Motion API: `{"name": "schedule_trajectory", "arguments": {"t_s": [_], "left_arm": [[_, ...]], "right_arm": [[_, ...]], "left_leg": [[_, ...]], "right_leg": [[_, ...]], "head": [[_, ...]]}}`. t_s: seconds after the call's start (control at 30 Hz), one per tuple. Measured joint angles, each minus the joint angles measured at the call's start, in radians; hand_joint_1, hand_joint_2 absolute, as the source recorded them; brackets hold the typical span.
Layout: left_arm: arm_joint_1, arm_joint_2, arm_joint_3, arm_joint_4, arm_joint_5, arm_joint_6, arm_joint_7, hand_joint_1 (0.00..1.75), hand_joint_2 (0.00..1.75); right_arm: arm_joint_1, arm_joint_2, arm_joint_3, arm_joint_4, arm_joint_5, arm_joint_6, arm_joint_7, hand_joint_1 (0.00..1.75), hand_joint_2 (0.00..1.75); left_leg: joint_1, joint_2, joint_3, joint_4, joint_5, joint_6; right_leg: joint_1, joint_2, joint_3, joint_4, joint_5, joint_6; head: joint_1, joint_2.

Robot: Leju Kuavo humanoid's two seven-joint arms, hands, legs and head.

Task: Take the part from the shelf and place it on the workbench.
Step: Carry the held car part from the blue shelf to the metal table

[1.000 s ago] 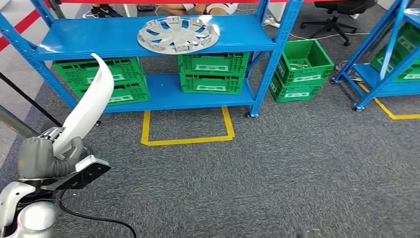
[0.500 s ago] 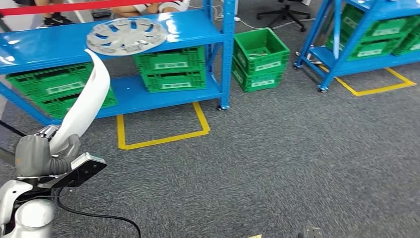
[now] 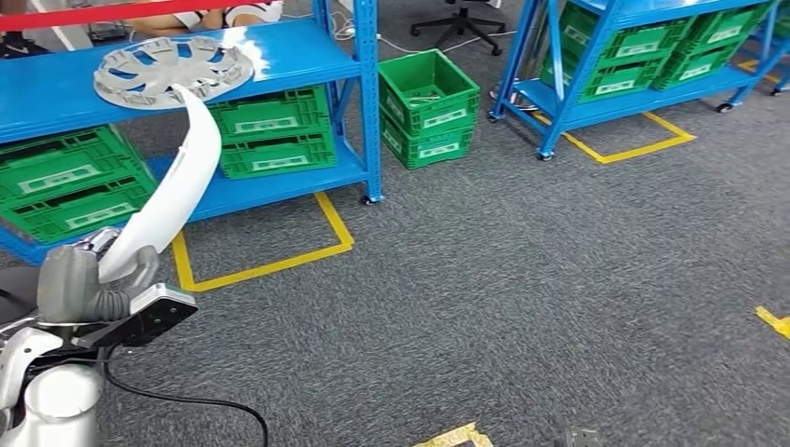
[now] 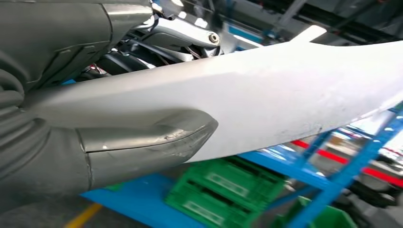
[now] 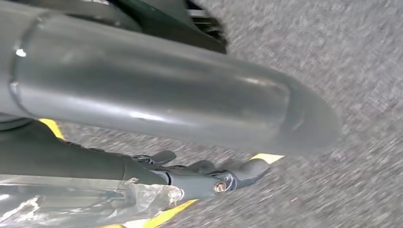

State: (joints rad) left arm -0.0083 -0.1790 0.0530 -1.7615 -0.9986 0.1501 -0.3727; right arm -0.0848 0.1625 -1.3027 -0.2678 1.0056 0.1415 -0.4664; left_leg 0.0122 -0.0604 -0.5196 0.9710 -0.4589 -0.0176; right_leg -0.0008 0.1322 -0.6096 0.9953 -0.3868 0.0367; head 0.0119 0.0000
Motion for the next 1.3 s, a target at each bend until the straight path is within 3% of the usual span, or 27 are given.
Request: {"name": "schedule_trajectory", "arguments": {"t_s": [0.07, 0.13, 0.17, 0.2, 0.23, 0.3, 0.37, 0.47, 0.53, 0.6, 0.63, 0.67, 0.7, 0.77, 0.83, 0.9, 0.93, 0.97, 1.03, 1.1, 1.17, 1.2, 1.23, 1.3], "left_arm": [[-0.013, -0.002, -0.011, 0.016, 0.012, -0.01, -0.009, 1.75, 1.75], [-0.03, -0.003, -0.025, 0.042, 0.016, -0.018, -0.017, 1.75, 1.75], [-0.036, -0.003, -0.032, 0.053, 0.012, -0.018, -0.018, 1.75, 1.75], [-0.043, -0.004, -0.04, 0.064, 0.008, -0.018, -0.018, 1.75, 1.75], [-0.051, -0.004, -0.05, 0.074, 0.005, -0.018, -0.018, 1.75, 1.75], [-0.069, -0.008, -0.07, 0.09, 0.003, -0.018, -0.018, 1.75, 1.75], [-0.088, -0.01, -0.094, 0.104, -0.001, -0.022, -0.017, 1.75, 1.75], [-0.112, -0.012, -0.135, 0.134, 0.0, -0.023, -0.016, 1.75, 1.75], [-0.122, -0.014, -0.155, 0.149, 0.008, -0.018, -0.016, 1.75, 1.75], [-0.126, -0.015, -0.166, 0.16, 0.014, -0.016, -0.017, 1.75, 1.75], [-0.127, -0.015, -0.168, 0.166, 0.015, -0.016, -0.018, 1.75, 1.75], [-0.127, -0.015, -0.169, 0.172, 0.015, -0.016, -0.018, 1.75, 1.75], [-0.127, -0.014, -0.17, 0.178, 0.015, -0.016, -0.018, 1.75, 1.75], [-0.129, -0.014, -0.173, 0.186, 0.016, -0.016, -0.018, 1.75, 1.75], [-0.133, -0.015, -0.179, 0.19, 0.024, -0.016, -0.018, 1.75, 1.75], [-0.139, -0.016, -0.186, 0.194, 0.038, -0.02, -0.02, 1.75, 1.75], [-0.142, -0.017, -0.19, 0.196, 0.046, -0.023, -0.021, 1.75, 1.75], [-0.146, -0.019, -0.193, 0.2, 0.054, -0.027, -0.023, 1.75, 1.75], [-0.156, -0.022, -0.199, 0.206, 0.071, -0.034, -0.029, 1.75, 1.75], [-0.162, -0.024, -0.201, 0.212, 0.083, -0.038, -0.034, 1.75, 1.75], [-0.164, -0.024, -0.201, 0.219, 0.092, -0.041, -0.038, 1.75, 1.75], [-0.166, -0.025, -0.201, 0.223, 0.097, -0.044, -0.04, 1.75, 1.75], [-0.169, -0.025, -0.201, 0.227, 0.104, -0.049, -0.043, 1.75, 1.75], [-0.181, -0.025, -0.201, 0.235, 0.124, -0.055, -0.054, 1.75, 1.75]], "right_arm": [[0.004, 0.002, -0.004, 0.0, -0.011, -0.001, 0.002, 0.0, 0.0], [0.006, 0.005, -0.011, 0.0, -0.026, -0.002, 0.007, 0.0, 0.0], [0.006, 0.007, -0.014, 0.0, -0.033, -0.003, 0.01, 0.0, 0.0], [0.007, 0.008, -0.017, 0.0, -0.04, -0.004, 0.012, 0.0, 0.0], [0.008, 0.009, -0.021, 0.0, -0.047, -0.005, 0.015, 0.0, 0.0], [0.008, 0.011, -0.03, 0.0, -0.062, -0.009, 0.018, 0.0, 0.0], [0.005, 0.013, -0.04, -0.002, -0.075, -0.012, 0.02, 0.0, 0.0], [0.007, 0.014, -0.056, -0.003, -0.09, -0.017, 0.026, 0.0, 0.0], [0.01, 0.017, -0.064, -0.005, -0.096, -0.02, 0.03, 0.0, 0.0], [0.01, 0.021, -0.069, -0.007, -0.099, -0.023, 0.032, 0.0, 0.0], [0.009, 0.022, -0.07, -0.007, -0.099, -0.023, 0.033, 0.0, 0.0], [0.01, 0.023, -0.072, -0.008, -0.099, -0.023, 0.033, 0.0, 0.0], [0.011, 0.024, -0.074, -0.009, -0.099, -0.023, 0.033, 0.0, 0.0], [0.013, 0.025, -0.077, -0.01, -0.101, -0.024, 0.033, 0.0, 0.0], [0.013, 0.027, -0.08, -0.011, -0.107, -0.029, 0.034, 0.0, 0.0], [0.012, 0.029, -0.085, -0.013, -0.115, -0.034, 0.035, 0.0, 0.0], [0.014, 0.031, -0.088, -0.015, -0.119, -0.037, 0.036, 0.0, 0.0], [0.017, 0.032, -0.09, -0.017, -0.121, -0.039, 0.036, 0.0, 0.0], [0.02, 0.037, -0.094, -0.019, -0.123, -0.044, 0.036, 0.0, 0.0], [0.017, 0.042, -0.094, -0.019, -0.124, -0.046, 0.036, 0.0, 0.0], [0.014, 0.044, -0.094, -0.019, -0.124, -0.048, 0.036, 0.0, 0.0], [0.015, 0.046, -0.094, -0.02, -0.124, -0.049, 0.036, 0.0, 0.0], [0.015, 0.047, -0.094, -0.02, -0.124, -0.05, 0.036, 0.0, 0.0], [0.016, 0.049, -0.094, -0.021, -0.125, -0.053, 0.036, 0.0, 0.0]], "left_leg": [[0.0, 0.033, -0.006, -0.003, 0.009, 0.015], [0.0, 0.078, -0.016, -0.006, 0.019, 0.029], [-0.001, 0.092, -0.019, -0.006, 0.021, 0.029], [-0.001, 0.106, -0.021, -0.005, 0.022, 0.028], [-0.001, 0.118, -0.023, -0.005, 0.024, 0.027], [-0.004, 0.14, -0.023, -0.004, 0.024, 0.021], [-0.011, 0.157, -0.024, 0.0, 0.025, 0.012], [-0.012, 0.178, -0.026, 0.003, 0.024, -0.002], [-0.007, 0.144, -0.043, 0.045, -0.011, -0.012], [-0.005, 0.09, -0.096, 0.169, -0.081, -0.017], [-0.005, 0.076, -0.128, 0.239, -0.111, -0.017], [-0.006, 0.069, -0.15, 0.287, -0.125, -0.016], [-0.006, 0.066, -0.155, 0.299, -0.118, -0.014], [-0.005, 0.054, -0.113, 0.213, -0.056, -0.009], [0.001, 0.014, -0.051, 0.08, -0.002, -0.006], [0.003, -0.013, -0.029, 0.023, 0.005, -0.004], [0.002, -0.006, -0.03, 0.018, 0.004, -0.001], [0.002, 0.003, -0.032, 0.019, 0.006, 0.005], [0.003, 0.026, -0.032, 0.014, 0.011, 0.018], [0.002, 0.052, -0.032, 0.013, 0.013, 0.025], [-0.001, 0.083, -0.032, 0.013, 0.012, 0.028], [-0.002, 0.097, -0.032, 0.014, 0.011, 0.028], [-0.002, 0.11, -0.032, 0.014, 0.011, 0.028], [-0.004, 0.132, -0.029, 0.015, 0.007, 0.024]], "right_leg": [[-0.001, -0.055, -0.047, 0.089, -0.056, 0.014], [-0.003, -0.12, -0.119, 0.247, -0.143, 0.029], [-0.005, -0.126, -0.133, 0.291, -0.16, 0.032], [-0.006, -0.128, -0.125, 0.29, -0.154, 0.034], [-0.007, -0.134, -0.095, 0.248, -0.132, 0.034], [-0.005, -0.17, -0.006, 0.104, -0.08, 0.033], [-0.001, -0.194, 0.043, 0.018, -0.056, 0.02], [0.0, -0.167, 0.036, 0.012, -0.048, -0.005], [-0.003, -0.144, 0.031, 0.01, -0.041, -0.019], [-0.005, -0.12, 0.024, 0.009, -0.035, -0.028], [-0.005, -0.107, 0.02, 0.009, -0.032, -0.03], [-0.004, -0.092, 0.017, 0.009, -0.03, -0.032], [-0.004, -0.078, 0.015, 0.01, -0.028, -0.032], [-0.004, -0.049, 0.013, 0.011, -0.024, -0.029], [-0.003, -0.024, 0.006, 0.017, -0.021, -0.021], [-0.003, -0.004, -0.008, 0.02, -0.016, -0.009], [-0.005, 0.005, -0.015, 0.02, -0.012, -0.002], [-0.007, 0.006, -0.022, 0.019, -0.009, 0.004], [-0.005, -0.038, -0.043, 0.049, -0.027, 0.013], [-0.002, -0.103, -0.096, 0.161, -0.086, 0.02], [-0.004, -0.125, -0.155, 0.291, -0.14, 0.025], [-0.005, -0.127, -0.163, 0.314, -0.142, 0.026], [-0.005, -0.13, -0.151, 0.296, -0.127, 0.026], [-0.004, -0.16, -0.075, 0.161, -0.069, 0.024]], "head": [[0.009, 0.0], [0.018, 0.0], [0.018, 0.0], [0.018, 0.0], [0.018, 0.0], [0.019, 0.0], [0.019, 0.0], [0.017, 0.0], [0.016, 0.0], [0.014, 0.0], [0.014, 0.0], [0.013, 0.0], [0.014, 0.0], [0.014, 0.0], [0.014, 0.0], [0.014, 0.0], [0.015, 0.0], [0.014, 0.0], [0.021, 0.0], [0.03, 0.0], [0.032, 0.0], [0.032, 0.0], [0.032, 0.0], [0.032, 0.0]]}}
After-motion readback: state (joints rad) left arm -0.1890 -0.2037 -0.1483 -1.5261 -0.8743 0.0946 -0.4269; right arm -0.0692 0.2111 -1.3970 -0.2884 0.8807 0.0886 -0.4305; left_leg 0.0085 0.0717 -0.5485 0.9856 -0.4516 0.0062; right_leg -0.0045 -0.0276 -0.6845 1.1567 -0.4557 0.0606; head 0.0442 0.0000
